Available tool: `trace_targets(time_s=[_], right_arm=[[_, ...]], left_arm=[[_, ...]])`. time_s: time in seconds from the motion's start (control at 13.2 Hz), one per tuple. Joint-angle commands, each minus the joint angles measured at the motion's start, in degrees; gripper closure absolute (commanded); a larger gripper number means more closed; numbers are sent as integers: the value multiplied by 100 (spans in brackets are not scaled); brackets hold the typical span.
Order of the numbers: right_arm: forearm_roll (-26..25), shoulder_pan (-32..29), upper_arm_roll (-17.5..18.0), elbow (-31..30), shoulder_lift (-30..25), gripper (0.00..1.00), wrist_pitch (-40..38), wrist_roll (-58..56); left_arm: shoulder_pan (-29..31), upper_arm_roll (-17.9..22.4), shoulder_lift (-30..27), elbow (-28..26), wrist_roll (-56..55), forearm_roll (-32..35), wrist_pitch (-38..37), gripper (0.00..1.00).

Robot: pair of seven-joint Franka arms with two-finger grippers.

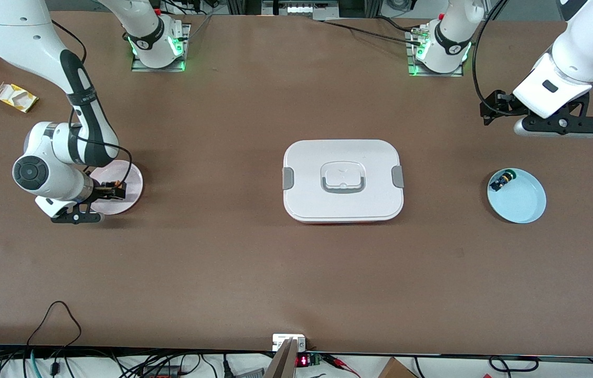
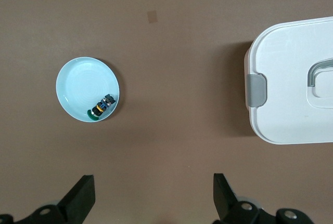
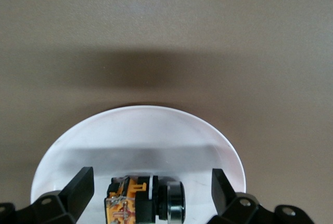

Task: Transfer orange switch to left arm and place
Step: 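Lower the right gripper and close it on the orange switch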

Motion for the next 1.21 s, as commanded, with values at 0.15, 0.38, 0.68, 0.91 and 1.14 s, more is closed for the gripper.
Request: trace_targets(time_s=[0.15, 0.38, 0.68, 0.91, 1.14], right_arm=[[72, -12, 72, -227, -129, 0, 99, -88], [81, -3, 80, -367, -181, 0, 90, -97], [81, -21, 72, -630, -374, 0, 99, -159], [81, -21, 72, -727, -419, 0, 116, -159], [73, -21, 72, -833, -454, 0, 169, -167]], left_arm=[[26, -42, 27, 129, -21, 108, -116, 0], [26, -42, 27, 129, -12, 108, -116, 0], [26, -42, 27, 129, -12, 100, -116, 0], [26, -42, 27, 129, -12, 108, -116, 0], [26, -42, 27, 129, -12, 100, -116, 0]])
